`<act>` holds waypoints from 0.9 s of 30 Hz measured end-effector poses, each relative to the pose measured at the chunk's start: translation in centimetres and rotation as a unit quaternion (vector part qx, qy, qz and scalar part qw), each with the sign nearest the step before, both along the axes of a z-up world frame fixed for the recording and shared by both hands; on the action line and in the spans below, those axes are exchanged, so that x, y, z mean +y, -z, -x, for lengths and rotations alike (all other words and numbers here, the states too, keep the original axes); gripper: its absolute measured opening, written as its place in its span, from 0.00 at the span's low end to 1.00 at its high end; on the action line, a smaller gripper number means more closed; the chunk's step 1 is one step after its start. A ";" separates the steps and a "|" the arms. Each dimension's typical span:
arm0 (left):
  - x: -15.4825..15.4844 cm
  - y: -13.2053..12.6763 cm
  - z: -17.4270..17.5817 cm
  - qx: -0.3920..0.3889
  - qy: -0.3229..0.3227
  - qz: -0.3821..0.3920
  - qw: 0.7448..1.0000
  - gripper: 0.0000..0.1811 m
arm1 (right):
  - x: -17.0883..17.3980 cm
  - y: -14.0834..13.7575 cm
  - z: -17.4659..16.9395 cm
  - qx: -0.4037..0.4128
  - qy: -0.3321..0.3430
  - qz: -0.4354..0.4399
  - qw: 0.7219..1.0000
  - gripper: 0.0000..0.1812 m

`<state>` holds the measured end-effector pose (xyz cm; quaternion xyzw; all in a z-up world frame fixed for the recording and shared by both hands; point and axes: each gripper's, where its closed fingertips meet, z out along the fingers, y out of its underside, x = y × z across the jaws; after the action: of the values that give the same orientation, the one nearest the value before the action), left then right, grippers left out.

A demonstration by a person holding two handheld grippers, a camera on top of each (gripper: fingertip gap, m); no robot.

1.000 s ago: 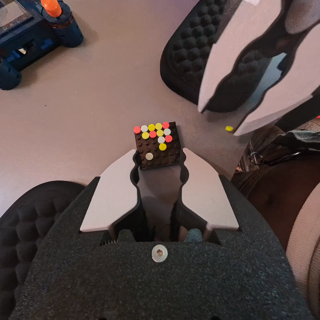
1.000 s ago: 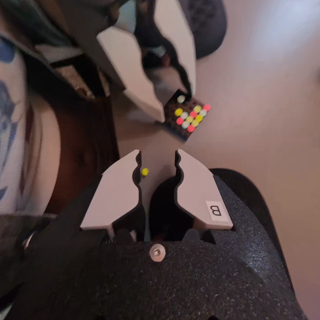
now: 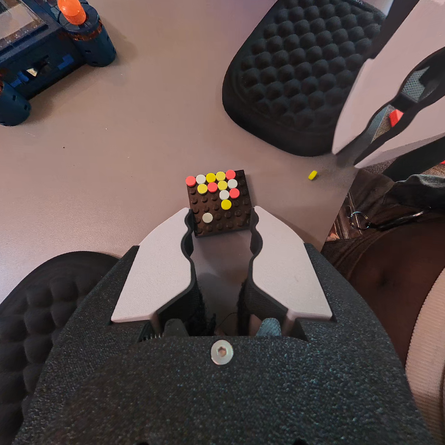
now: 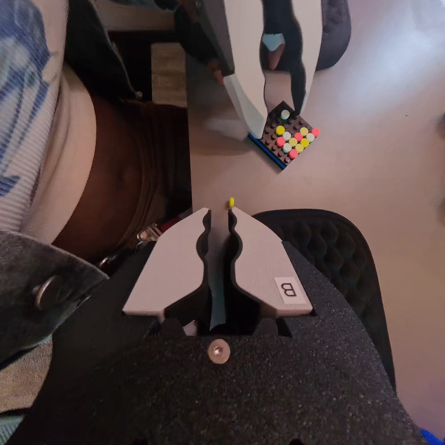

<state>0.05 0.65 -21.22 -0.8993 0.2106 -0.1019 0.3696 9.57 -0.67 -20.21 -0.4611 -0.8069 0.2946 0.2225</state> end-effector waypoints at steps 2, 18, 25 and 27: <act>0.0 0.0 0.0 0.000 0.000 0.000 1.000 0.25 | 0.6 0.2 0.0 -0.011 0.003 -0.022 1.000 0.08; 0.0 0.0 0.0 -0.001 0.001 0.000 1.000 0.25 | 10.1 -8.8 -0.4 0.147 0.196 -0.109 0.963 0.02; 0.0 0.0 0.0 -0.001 0.001 -0.001 1.000 0.25 | 24.6 -13.9 -13.4 0.091 0.490 -0.199 0.844 0.02; 0.0 0.0 0.0 0.000 0.001 0.000 1.000 0.25 | 25.4 -9.5 -14.3 -0.010 0.506 -0.120 0.854 0.13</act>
<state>0.05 0.63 -21.23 -0.8988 0.2114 -0.1025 0.3700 23.87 24.76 -10.73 -0.7787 -0.4932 0.0372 0.3861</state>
